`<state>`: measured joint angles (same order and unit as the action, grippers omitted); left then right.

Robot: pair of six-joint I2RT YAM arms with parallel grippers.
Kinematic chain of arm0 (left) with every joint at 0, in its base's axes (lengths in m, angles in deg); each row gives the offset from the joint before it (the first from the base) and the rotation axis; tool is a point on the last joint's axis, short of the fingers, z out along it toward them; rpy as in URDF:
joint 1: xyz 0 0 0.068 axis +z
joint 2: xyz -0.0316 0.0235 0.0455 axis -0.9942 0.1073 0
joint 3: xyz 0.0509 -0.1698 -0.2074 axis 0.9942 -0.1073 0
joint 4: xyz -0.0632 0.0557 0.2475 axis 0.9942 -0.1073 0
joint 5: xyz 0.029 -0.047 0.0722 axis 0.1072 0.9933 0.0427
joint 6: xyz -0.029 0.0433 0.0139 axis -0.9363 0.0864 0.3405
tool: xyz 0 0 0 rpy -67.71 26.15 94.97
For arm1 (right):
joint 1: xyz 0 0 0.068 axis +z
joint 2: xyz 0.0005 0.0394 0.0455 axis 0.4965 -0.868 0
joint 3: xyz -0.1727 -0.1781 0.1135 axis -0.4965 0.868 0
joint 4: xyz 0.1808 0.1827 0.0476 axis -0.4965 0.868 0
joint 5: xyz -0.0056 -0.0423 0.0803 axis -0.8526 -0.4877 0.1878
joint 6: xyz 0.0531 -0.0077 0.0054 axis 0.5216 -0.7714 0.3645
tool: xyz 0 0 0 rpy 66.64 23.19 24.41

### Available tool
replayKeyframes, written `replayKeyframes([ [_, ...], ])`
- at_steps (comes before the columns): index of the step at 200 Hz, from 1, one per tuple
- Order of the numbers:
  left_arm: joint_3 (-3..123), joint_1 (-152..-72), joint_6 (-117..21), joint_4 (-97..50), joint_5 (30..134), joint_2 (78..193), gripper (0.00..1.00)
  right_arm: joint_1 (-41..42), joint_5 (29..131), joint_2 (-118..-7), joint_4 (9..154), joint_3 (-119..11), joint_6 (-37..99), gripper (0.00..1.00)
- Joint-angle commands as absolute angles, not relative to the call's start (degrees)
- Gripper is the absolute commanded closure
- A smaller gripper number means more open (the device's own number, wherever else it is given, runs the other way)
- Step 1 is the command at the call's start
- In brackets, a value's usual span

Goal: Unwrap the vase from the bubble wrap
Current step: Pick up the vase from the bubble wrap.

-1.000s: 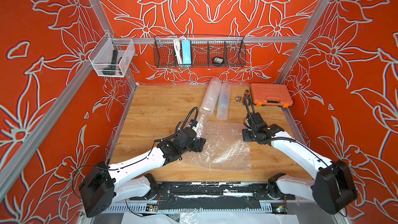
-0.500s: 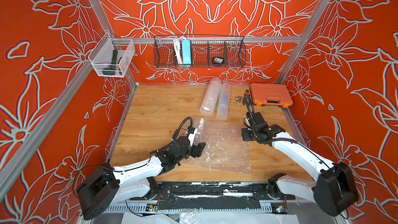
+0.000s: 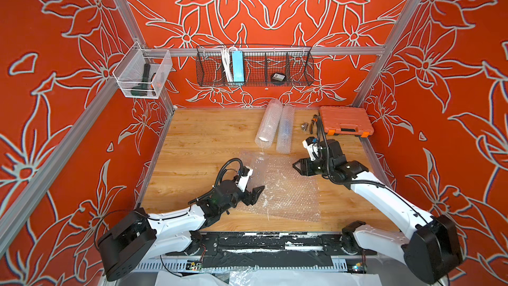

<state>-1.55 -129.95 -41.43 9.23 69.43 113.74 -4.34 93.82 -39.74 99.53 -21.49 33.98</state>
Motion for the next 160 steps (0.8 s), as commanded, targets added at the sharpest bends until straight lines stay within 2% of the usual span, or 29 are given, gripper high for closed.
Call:
replayKeyframes([
  [1,0.0,-129.8,-39.3,18.4,70.6,112.5,0.38,-3.4,107.9,-38.4,89.3,-19.3,35.4,0.38],
  [38,0.9,-129.8,-39.0,20.1,72.5,113.7,0.38,-1.1,113.4,-36.1,77.3,-16.3,37.2,0.29],
  [66,1.3,-129.8,-36.9,22.4,74.7,114.5,0.38,0.3,115.9,-37.1,76.5,-19.1,36.3,0.24],
  [128,2.9,-129.8,-33.0,25.0,77.4,117.1,0.38,2.9,119.9,-41.4,78.2,-24.8,34.5,0.23],
  [160,3.5,-129.8,-31.4,26.5,78.6,118.4,0.38,4.3,118.1,-42.6,80.7,-26.4,32.3,0.23],
])
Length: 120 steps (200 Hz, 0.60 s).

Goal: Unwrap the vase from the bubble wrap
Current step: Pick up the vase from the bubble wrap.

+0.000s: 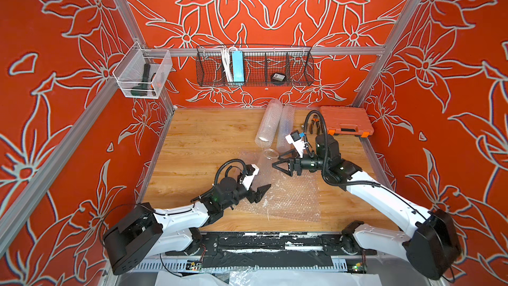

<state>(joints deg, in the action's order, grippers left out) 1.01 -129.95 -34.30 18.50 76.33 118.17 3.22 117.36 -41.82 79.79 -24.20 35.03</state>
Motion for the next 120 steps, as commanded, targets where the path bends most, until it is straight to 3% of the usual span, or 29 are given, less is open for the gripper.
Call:
replayKeyframes([
  [1,3.5,-129.8,-31.4,26.6,78.7,118.4,0.38,4.4,118.1,-42.6,80.7,-26.5,32.3,0.23],
  [120,6.5,-129.8,-34.0,26.5,83.8,119.3,0.38,10.9,104.4,-45.2,78.4,-27.6,28.4,0.23],
])
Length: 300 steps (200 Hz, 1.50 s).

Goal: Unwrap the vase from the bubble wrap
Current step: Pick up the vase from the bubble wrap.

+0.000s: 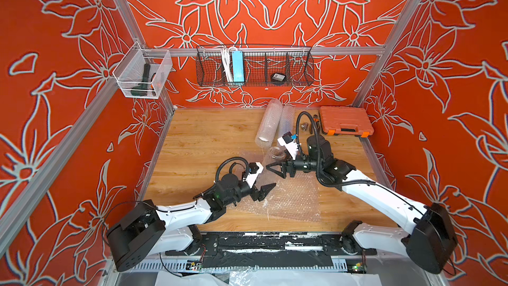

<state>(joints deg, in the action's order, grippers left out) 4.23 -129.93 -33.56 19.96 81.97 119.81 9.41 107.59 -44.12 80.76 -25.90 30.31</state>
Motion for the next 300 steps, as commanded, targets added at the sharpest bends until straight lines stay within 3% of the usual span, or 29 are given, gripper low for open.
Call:
replayKeyframes([
  [1,6.6,-129.8,-33.9,26.5,83.8,119.3,0.38,11.0,104.3,-45.3,78.4,-27.6,28.4,0.24],
  [73,6.5,-129.8,-35.1,26.0,81.5,119.3,0.36,12.5,100.0,-45.2,75.7,-27.2,28.4,0.42],
  [114,7.3,-129.8,-35.9,23.9,79.9,119.9,0.20,12.7,97.6,-44.8,74.5,-26.7,28.1,0.48],
  [201,10.7,-129.8,-36.9,20.6,78.5,122.3,0.10,13.3,95.7,-45.0,73.0,-24.9,26.4,0.50],
  [259,16.0,-129.5,-39.1,15.4,74.1,126.4,0.11,14.0,94.8,-44.2,74.1,-25.0,25.7,0.50],
  [300,16.4,-128.8,-41.0,15.1,71.8,127.3,0.22,14.4,94.2,-43.7,75.7,-25.4,24.9,0.50],
])
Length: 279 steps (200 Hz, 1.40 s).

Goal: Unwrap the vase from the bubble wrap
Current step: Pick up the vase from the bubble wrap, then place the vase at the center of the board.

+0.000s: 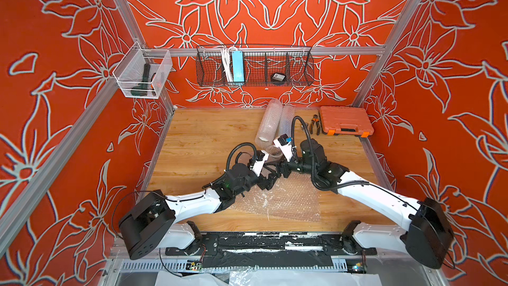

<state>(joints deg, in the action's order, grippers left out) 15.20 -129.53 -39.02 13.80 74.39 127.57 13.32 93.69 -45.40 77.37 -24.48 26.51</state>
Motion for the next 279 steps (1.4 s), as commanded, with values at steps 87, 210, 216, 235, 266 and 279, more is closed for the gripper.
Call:
replayKeyframes([
  [87,14.9,-128.4,-40.6,18.1,70.3,126.0,0.35,14.7,89.0,-40.4,79.5,-25.8,25.1,0.29],
  [210,19.9,-114.0,-32.8,19.2,65.5,127.6,0.35,14.7,68.9,-27.0,88.6,-22.4,24.0,0.11],
  [216,20.8,-112.6,-32.0,19.4,65.5,128.0,0.35,14.7,68.7,-26.8,88.6,-22.1,24.0,0.11],
  [235,22.8,-107.8,-31.0,21.8,66.0,129.9,0.35,14.7,68.0,-26.1,88.8,-21.1,24.3,0.11],
  [266,26.1,-101.6,-30.7,28.0,69.0,135.1,0.35,14.6,67.2,-25.7,89.3,-20.3,24.3,0.11],
  [279,27.9,-99.8,-29.8,31.0,71.1,138.3,0.35,14.6,66.8,-25.6,89.8,-20.2,24.1,0.11],
])
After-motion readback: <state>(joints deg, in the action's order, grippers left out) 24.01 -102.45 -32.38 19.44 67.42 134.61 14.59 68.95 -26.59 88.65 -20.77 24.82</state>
